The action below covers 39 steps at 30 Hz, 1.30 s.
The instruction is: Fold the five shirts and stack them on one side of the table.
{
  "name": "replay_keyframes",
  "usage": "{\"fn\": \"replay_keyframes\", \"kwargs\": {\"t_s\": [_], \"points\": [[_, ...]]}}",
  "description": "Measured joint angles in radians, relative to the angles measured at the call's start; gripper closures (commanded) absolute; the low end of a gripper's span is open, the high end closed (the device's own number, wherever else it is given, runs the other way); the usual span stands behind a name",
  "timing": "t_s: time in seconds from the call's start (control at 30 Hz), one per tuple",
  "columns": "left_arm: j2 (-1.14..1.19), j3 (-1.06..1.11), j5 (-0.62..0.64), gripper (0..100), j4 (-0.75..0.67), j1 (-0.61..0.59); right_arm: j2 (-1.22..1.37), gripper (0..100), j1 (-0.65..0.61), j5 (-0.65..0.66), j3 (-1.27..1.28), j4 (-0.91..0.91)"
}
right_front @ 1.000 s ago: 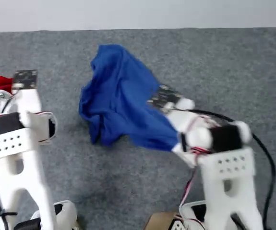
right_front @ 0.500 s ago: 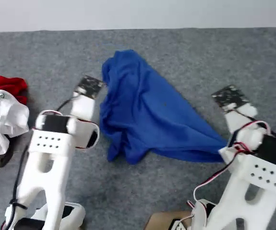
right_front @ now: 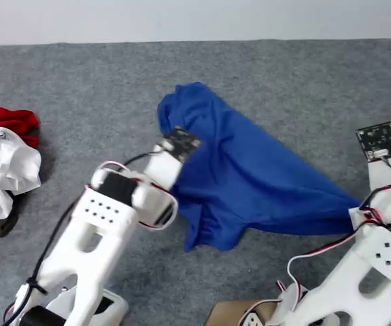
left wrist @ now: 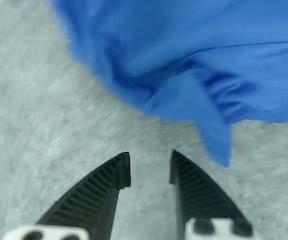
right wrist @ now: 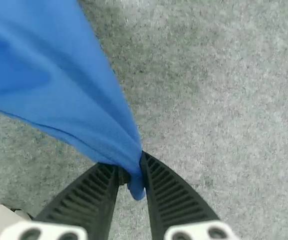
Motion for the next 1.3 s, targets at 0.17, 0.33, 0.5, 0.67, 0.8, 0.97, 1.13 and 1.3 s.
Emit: {"fn": "replay_keyframes", "kwargs": {"t_s": [0.17,0.33,0.5,0.67,0.8,0.97,1.13,1.3], "points": [[0.038,0.021,0.0,81,-0.089,0.048,0.0,99.0,0.0,0.0,0.0,0.023],[0.236,-0.005,0.0,79,-0.104,0.072,0.0,99.0,0.0,0.0,0.0,0.023],[0.41,-0.086,0.0,79,-0.104,0.112,0.0,99.0,0.0,0.0,0.0,0.023],[0.465,-0.124,0.0,79,-0.074,0.149,0.0,99.0,0.0,0.0,0.0,0.023],[0.468,-0.126,-0.006,79,-0.026,0.155,0.0,99.0,0.0,0.0,0.0,0.023],[0.468,-0.144,-0.023,79,0.034,0.18,0.0,99.0,0.0,0.0,0.0,0.023],[0.468,-0.186,-0.025,79,0.078,0.255,0.0,99.0,0.0,0.0,0.0,0.023],[0.474,-0.189,-0.026,79,0.081,0.267,0.0,99.0,0.0,0.0,0.0,0.026]]}}
